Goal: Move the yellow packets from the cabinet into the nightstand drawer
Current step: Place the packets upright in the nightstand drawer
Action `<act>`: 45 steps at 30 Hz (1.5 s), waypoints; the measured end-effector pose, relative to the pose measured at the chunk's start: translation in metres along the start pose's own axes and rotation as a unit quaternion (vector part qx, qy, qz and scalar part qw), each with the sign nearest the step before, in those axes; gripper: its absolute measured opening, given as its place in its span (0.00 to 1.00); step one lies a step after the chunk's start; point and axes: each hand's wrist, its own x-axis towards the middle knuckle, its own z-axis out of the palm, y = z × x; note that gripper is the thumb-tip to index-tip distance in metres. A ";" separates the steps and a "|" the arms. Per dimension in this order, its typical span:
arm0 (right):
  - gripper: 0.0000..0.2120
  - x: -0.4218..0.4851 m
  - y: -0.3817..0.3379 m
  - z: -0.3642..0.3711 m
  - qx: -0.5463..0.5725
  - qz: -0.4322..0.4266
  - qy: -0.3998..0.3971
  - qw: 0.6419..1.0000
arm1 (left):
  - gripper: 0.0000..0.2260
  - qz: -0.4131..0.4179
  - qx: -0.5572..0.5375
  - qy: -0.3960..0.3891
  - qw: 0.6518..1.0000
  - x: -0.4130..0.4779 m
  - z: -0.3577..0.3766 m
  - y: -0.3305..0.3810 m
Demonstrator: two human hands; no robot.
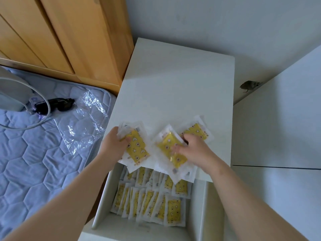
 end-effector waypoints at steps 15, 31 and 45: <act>0.13 -0.008 0.028 0.050 -0.304 0.011 0.166 0.938 | 0.20 -0.018 0.051 -0.039 0.998 -0.031 0.001 -0.041; 0.07 -0.076 0.132 0.153 0.323 0.106 0.201 0.919 | 0.15 -0.007 -0.019 -0.062 0.998 -0.088 0.044 -0.143; 0.08 0.013 0.183 0.190 0.469 0.046 0.235 0.850 | 0.13 0.079 -0.012 -0.058 0.995 -0.022 0.087 -0.178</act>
